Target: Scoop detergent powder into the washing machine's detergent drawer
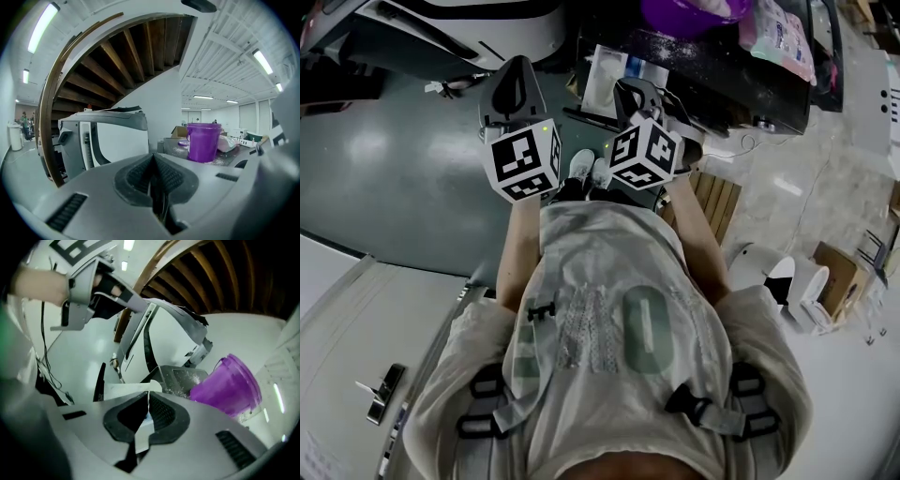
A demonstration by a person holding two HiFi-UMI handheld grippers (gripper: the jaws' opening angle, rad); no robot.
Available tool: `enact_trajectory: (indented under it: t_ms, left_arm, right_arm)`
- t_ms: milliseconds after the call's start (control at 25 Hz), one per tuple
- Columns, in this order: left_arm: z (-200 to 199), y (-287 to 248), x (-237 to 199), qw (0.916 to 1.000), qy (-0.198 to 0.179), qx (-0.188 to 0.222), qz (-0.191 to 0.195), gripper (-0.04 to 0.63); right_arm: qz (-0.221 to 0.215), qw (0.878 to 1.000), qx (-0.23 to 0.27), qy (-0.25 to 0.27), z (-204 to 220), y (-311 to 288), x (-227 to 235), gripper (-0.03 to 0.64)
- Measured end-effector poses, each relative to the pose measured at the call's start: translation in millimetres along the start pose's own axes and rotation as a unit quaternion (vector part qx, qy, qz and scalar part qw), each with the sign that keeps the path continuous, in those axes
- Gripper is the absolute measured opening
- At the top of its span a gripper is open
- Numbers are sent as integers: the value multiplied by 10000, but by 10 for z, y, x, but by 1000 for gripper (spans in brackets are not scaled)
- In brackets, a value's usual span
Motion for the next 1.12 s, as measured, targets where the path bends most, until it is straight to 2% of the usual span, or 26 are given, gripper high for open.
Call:
enact_trajectory:
  t_ms: [80, 200, 280, 360, 480, 1120]
  left_arm:
    - [4, 14, -11, 10000, 21, 1, 1, 20]
    - [2, 40, -25, 10000, 37, 10, 7, 20]
    - [-1, 56, -37, 10000, 46, 21, 8, 20]
    - [-5, 71, -51, 10000, 58, 31, 5, 20]
    - [-10, 89, -69, 10000, 77, 47, 3, 20]
    - [-9, 171, -99, 9999, 108, 81, 55, 20]
  right_arm:
    - [297, 9963, -184, 782, -19, 1, 4, 11]
    - [679, 9750, -476, 2061, -55, -2, -19, 11]
    - [815, 9600, -582, 2615, -73, -13, -50, 9]
    - [863, 9513, -620, 2894, -76, -30, -83, 10]
    - [836, 9470, -652, 3033, -61, -55, -119, 9]
    - [814, 9497, -710, 2938, -58, -4, -141, 10]
Point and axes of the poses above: the fingertips, and each gripper's own axes: y backward along the fingers, x to its right, z out of its underside, the point moved 1 cm from there along y, backward along the fingers, and after that the axes turned 11 degrees about y, right-handed, at the moved point
